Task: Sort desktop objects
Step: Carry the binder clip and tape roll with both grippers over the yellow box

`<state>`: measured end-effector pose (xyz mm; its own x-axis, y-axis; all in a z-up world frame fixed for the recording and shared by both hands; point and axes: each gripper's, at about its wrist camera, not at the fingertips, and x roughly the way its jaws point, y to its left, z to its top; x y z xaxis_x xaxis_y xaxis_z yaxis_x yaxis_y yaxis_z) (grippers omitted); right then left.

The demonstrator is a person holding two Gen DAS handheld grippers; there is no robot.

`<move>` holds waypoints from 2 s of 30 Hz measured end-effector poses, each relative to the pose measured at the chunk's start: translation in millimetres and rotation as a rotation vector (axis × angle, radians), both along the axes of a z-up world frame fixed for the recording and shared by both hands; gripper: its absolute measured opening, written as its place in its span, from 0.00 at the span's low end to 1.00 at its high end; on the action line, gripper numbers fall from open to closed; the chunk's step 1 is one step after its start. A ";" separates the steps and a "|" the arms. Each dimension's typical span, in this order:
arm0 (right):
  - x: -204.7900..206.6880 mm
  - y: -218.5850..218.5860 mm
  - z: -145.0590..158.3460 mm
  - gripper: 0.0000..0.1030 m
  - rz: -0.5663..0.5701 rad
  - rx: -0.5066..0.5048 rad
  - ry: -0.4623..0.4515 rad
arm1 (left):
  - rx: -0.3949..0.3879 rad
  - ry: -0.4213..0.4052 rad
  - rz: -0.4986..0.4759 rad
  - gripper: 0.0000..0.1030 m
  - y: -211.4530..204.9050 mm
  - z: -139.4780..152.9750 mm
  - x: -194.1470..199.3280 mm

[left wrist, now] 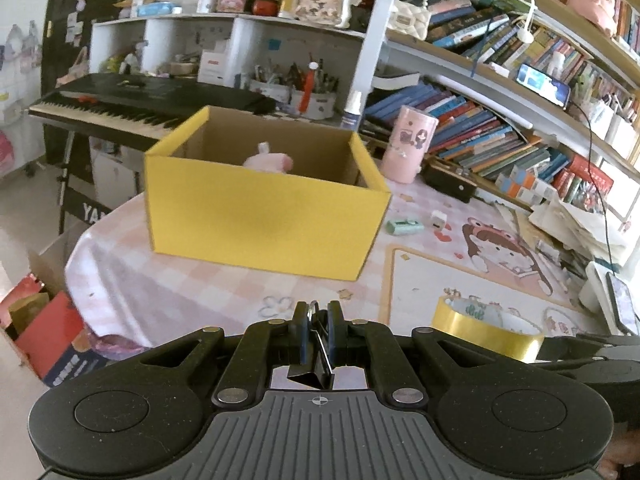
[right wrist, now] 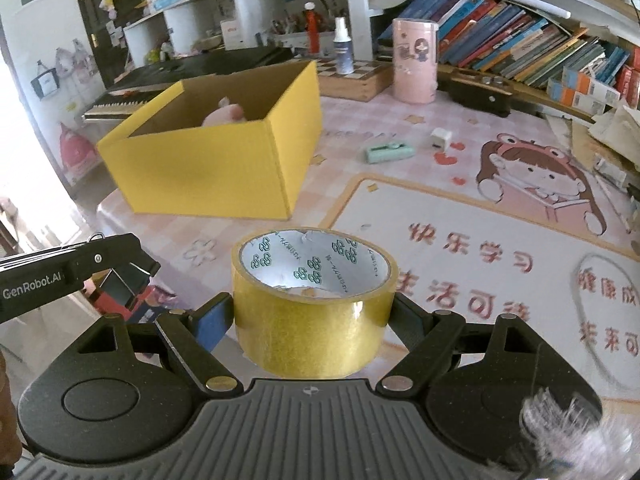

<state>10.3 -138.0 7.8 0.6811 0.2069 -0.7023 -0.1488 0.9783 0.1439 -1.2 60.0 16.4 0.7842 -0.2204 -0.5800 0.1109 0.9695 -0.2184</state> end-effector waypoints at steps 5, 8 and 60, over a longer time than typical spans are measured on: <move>-12.3 20.8 2.3 0.80 0.039 0.003 -0.007 | 0.001 -0.016 0.037 0.07 17.9 3.7 -14.8; -17.6 32.9 4.9 0.80 0.072 0.002 -0.018 | 0.004 -0.028 0.058 0.07 27.1 6.8 -21.8; 65.5 79.3 64.7 0.80 0.196 -0.031 -0.214 | 0.010 -0.172 0.161 0.07 66.3 45.4 46.9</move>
<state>75.7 -58.6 72.6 0.7637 0.3302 -0.5548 -0.3597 0.9312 0.0591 45.7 126.3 61.8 0.8963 -0.0797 -0.4363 -0.0102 0.9798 -0.1999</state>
